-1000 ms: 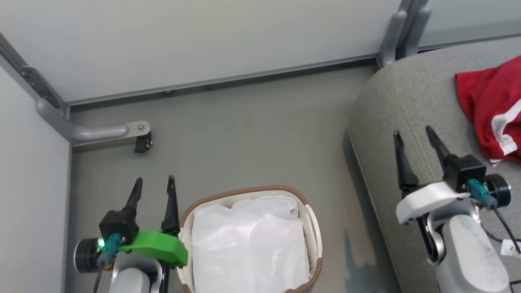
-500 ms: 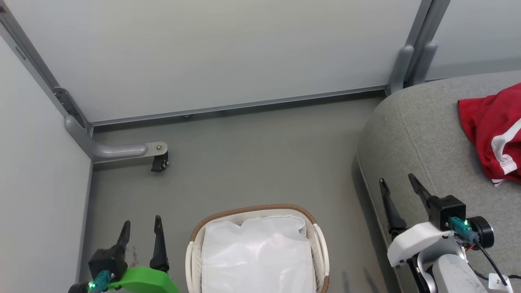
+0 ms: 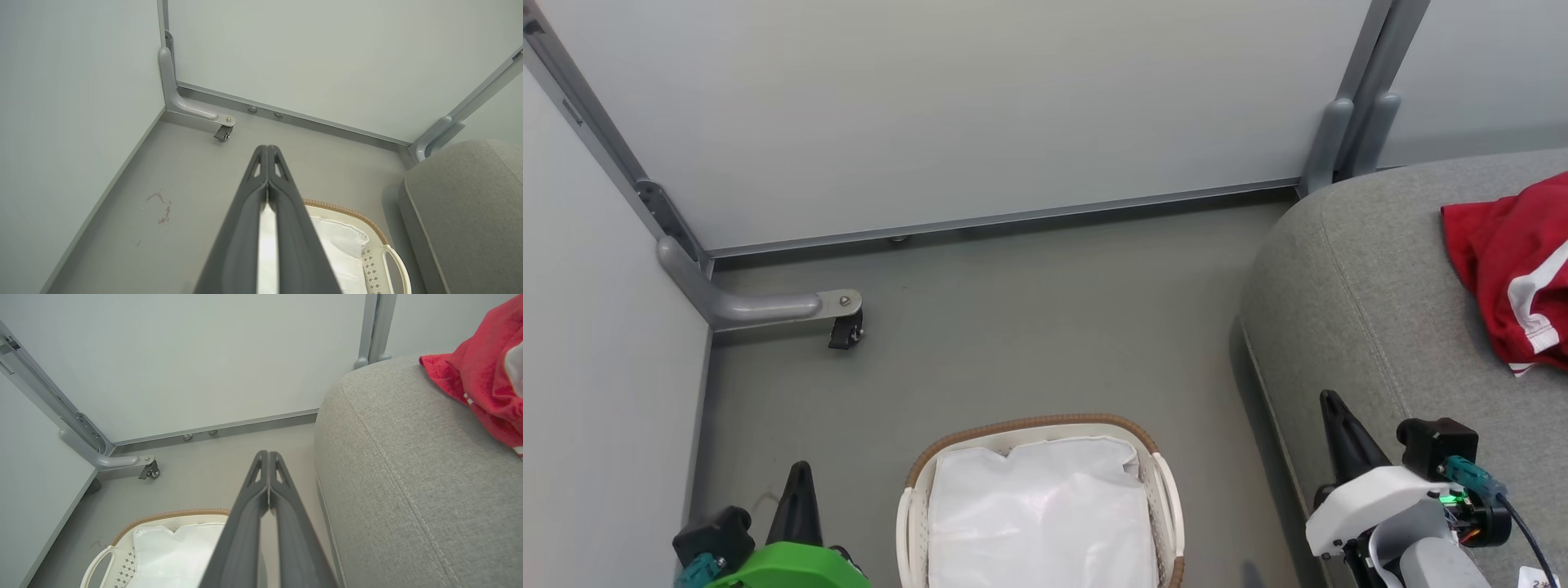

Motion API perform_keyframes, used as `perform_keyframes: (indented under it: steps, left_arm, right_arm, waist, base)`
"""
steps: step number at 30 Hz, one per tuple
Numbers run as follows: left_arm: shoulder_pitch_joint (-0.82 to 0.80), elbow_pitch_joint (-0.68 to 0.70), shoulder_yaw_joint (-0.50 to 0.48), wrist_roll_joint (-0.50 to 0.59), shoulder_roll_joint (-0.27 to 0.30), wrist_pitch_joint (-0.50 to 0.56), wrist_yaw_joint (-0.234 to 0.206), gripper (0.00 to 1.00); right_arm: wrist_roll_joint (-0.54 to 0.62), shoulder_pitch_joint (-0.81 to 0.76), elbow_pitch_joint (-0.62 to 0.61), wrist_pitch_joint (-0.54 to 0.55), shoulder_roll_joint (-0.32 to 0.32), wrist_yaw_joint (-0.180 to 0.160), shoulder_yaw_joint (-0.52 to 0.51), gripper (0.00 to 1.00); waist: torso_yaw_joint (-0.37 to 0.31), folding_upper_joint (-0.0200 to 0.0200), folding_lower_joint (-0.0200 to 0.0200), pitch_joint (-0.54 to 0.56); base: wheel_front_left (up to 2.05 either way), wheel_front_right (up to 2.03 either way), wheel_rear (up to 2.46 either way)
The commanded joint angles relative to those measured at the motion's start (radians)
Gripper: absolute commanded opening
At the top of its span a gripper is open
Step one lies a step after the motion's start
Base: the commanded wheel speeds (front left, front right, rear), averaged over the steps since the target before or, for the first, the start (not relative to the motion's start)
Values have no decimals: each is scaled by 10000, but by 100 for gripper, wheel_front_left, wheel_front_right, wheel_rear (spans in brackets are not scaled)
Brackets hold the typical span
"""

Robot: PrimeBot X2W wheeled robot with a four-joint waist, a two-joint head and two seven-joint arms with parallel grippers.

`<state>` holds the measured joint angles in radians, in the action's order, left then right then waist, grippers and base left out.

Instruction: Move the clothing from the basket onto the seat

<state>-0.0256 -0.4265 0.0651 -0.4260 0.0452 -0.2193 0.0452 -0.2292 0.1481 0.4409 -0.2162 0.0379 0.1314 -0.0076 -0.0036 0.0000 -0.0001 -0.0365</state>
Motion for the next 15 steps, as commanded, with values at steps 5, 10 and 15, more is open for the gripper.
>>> perform_keyframes:
  steps: [5,10,15]
  left_arm:
    - [-196,328,-185,-1089,22,274,116,0]
    - [-244,442,-292,-1851,25,484,173,0]
    - [-297,554,-405,-2596,28,692,225,0]
  right_arm:
    - [-1300,41,-382,271,51,-2,-88,0]
    - [-2188,-1,-516,468,58,-2,-142,0]
    - [-3055,-35,-635,673,65,-3,-206,0]
  waist:
    - [2,0,1,15]
    - [4,0,1,29]
    - [5,0,1,43]
  base:
    - [0,0,0]
    - [0,0,0]
    - [0,0,0]
